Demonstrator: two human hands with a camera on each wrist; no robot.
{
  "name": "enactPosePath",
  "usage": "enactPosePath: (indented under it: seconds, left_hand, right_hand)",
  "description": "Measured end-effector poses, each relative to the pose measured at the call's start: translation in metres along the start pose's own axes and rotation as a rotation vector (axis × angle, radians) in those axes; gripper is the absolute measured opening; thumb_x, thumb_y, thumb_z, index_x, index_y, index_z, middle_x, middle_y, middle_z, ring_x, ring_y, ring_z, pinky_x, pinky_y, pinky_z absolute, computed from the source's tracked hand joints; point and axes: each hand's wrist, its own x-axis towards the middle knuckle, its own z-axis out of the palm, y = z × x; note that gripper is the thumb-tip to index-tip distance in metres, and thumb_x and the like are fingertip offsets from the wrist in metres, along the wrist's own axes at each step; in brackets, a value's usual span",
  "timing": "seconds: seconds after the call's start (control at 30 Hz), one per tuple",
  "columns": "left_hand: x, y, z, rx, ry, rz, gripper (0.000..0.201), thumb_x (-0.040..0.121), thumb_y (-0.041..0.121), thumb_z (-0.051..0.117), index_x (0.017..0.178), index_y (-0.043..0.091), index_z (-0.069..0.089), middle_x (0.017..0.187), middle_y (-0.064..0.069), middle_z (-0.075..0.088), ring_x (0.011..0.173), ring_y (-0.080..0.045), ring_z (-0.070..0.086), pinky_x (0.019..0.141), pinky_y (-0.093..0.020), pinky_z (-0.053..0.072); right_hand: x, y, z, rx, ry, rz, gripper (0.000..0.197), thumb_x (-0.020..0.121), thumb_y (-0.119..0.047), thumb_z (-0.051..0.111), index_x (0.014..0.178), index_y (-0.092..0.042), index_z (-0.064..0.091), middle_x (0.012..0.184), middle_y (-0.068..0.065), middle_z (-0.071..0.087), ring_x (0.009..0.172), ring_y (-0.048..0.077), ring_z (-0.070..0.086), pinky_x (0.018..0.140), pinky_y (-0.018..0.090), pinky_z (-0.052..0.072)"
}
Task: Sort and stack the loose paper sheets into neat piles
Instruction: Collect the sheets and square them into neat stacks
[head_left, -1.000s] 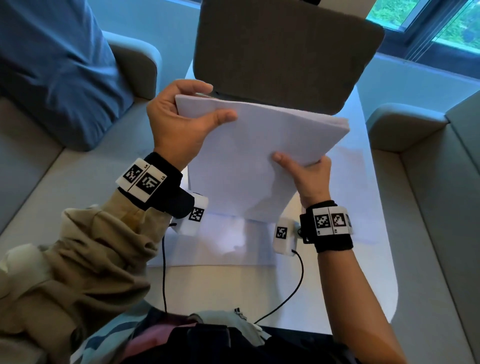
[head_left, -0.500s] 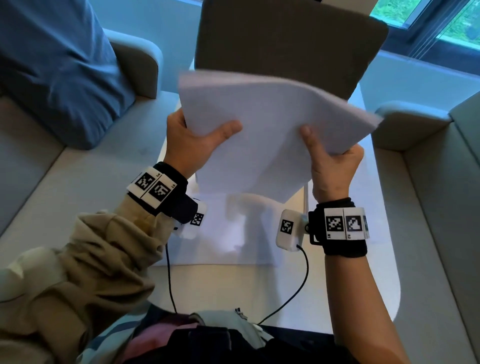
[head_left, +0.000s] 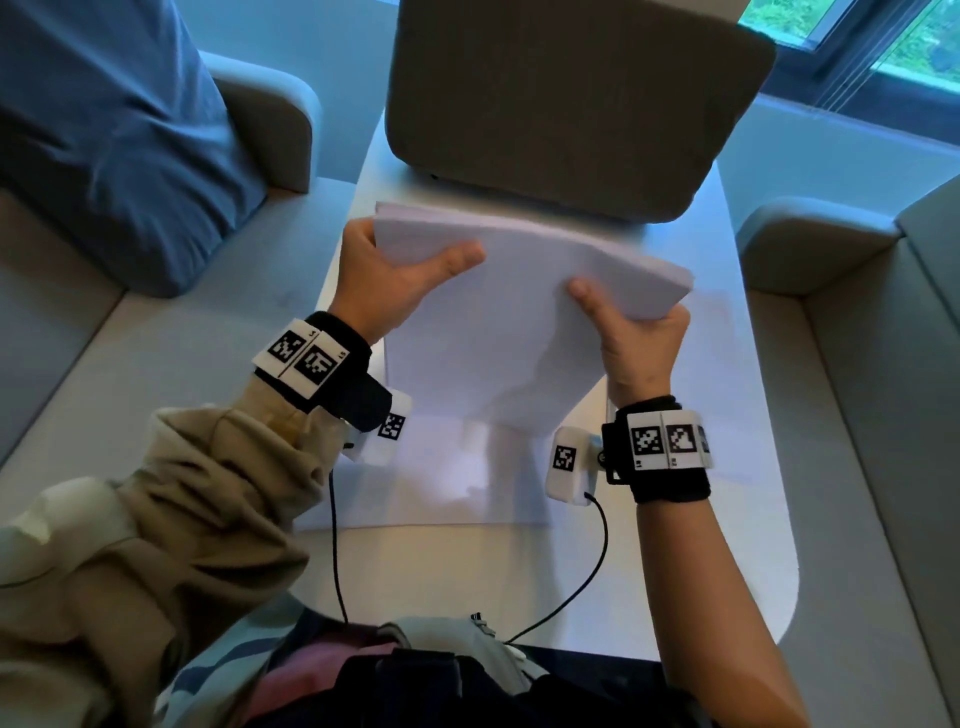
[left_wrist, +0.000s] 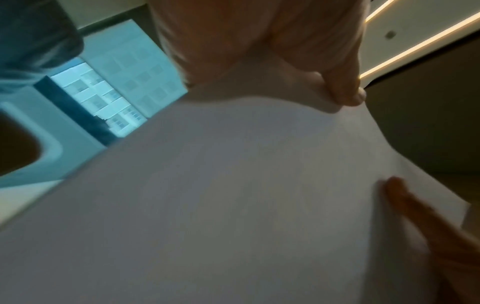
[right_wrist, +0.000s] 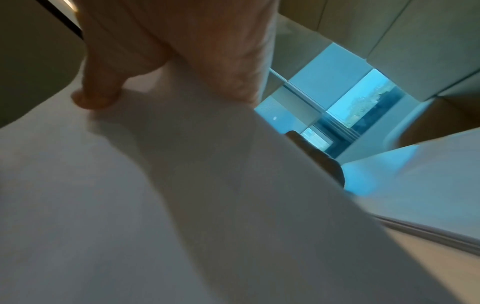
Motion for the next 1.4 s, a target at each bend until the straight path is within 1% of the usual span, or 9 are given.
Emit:
enactPosePath:
  seconds: [0.13,0.37,0.53,0.7,0.8,0.9,1.1,1.2,1.4]
  left_hand:
    - [-0.007,-0.032,-0.002,0.056,-0.052,-0.134,0.036,0.051,0.024,0.09,0.077,0.024,0.066,0.081,0.013,0.068,0.07,0.004,0.066,0.07,-0.02,0.052]
    - [-0.001,-0.025,-0.006,-0.01,-0.063,-0.034,0.044,0.043,0.038,0.085,0.08,0.028,0.065,0.08,0.019,0.069,0.073,0.003,0.065,0.067,-0.018,0.054]
    - [-0.01,-0.087,-0.011,0.187,-0.156,-0.276,0.038,0.054,0.015,0.091,0.078,0.025,0.064,0.081,0.017,0.067,0.069,0.013,0.062,0.067,-0.011,0.05]
    - [-0.024,-0.135,-0.024,0.284,-0.257,-0.439,0.05,0.05,0.033,0.091,0.093,0.019,0.07,0.097,0.002,0.072,0.093,-0.014,0.068,0.079,-0.034,0.056]
    - [-0.022,-0.135,-0.021,0.227,-0.243,-0.415,0.028,0.068,0.015,0.083,0.091,0.016,0.067,0.088,0.007,0.069,0.079,-0.003,0.067,0.066,-0.013,0.051]
    - [-0.018,-0.128,-0.012,0.203,-0.218,-0.364,0.028,0.076,0.016,0.076,0.101,0.011,0.064,0.087,0.011,0.065,0.071,0.009,0.062,0.067,-0.009,0.048]
    - [-0.007,-0.127,0.002,0.347,-0.133,-0.247,0.048,0.09,0.034,0.061,0.127,0.004,0.052,0.124,-0.005,0.058,0.118,-0.021,0.054,0.094,-0.023,0.039]
    - [-0.011,-0.134,0.004,0.433,-0.133,-0.25,0.041,0.093,0.034,0.054,0.122,0.005,0.051,0.116,-0.003,0.059,0.106,-0.018,0.055,0.08,-0.016,0.035]
    - [-0.022,-0.135,0.019,0.458,-0.171,-0.241,0.045,0.092,0.028,0.059,0.129,0.008,0.043,0.123,-0.007,0.057,0.112,-0.02,0.053,0.086,-0.02,0.036]
  right_hand:
    - [-0.01,0.019,0.001,-0.027,-0.031,0.082,0.032,0.062,0.004,0.083,0.077,-0.019,0.067,0.069,-0.017,0.071,0.066,-0.002,0.065,0.064,0.018,0.052]
    - [-0.008,0.02,-0.005,0.008,-0.003,0.01,0.029,0.061,0.003,0.084,0.07,-0.022,0.071,0.073,-0.014,0.072,0.072,0.003,0.065,0.069,0.025,0.054]
    - [-0.017,0.064,-0.008,-0.144,-0.033,0.16,0.043,0.058,-0.004,0.088,0.093,-0.015,0.065,0.087,-0.01,0.068,0.072,-0.008,0.064,0.065,0.011,0.05]
    - [-0.036,0.12,-0.015,-0.226,-0.083,0.427,0.038,0.062,-0.008,0.087,0.089,-0.022,0.064,0.088,-0.011,0.067,0.084,0.008,0.065,0.07,0.012,0.052]
    - [-0.041,0.143,-0.021,-0.229,-0.084,0.539,0.025,0.069,-0.01,0.083,0.085,-0.02,0.067,0.089,-0.005,0.069,0.092,0.02,0.066,0.077,0.022,0.054]
    - [-0.043,0.146,-0.023,-0.193,0.015,0.568,0.017,0.072,-0.019,0.081,0.083,-0.015,0.069,0.088,0.002,0.072,0.092,0.026,0.068,0.082,0.034,0.055]
    - [-0.04,0.138,-0.024,-0.27,0.072,0.491,0.01,0.082,-0.022,0.073,0.081,-0.018,0.064,0.084,0.004,0.069,0.079,0.021,0.066,0.076,0.033,0.054]
    - [-0.038,0.136,-0.032,-0.371,0.033,0.453,0.016,0.083,-0.029,0.071,0.091,-0.016,0.064,0.094,0.006,0.07,0.089,0.021,0.066,0.083,0.033,0.053]
    - [-0.021,0.119,-0.053,-0.478,-0.043,0.397,0.032,0.086,-0.033,0.067,0.108,-0.011,0.061,0.106,0.007,0.066,0.097,0.023,0.063,0.089,0.035,0.051]
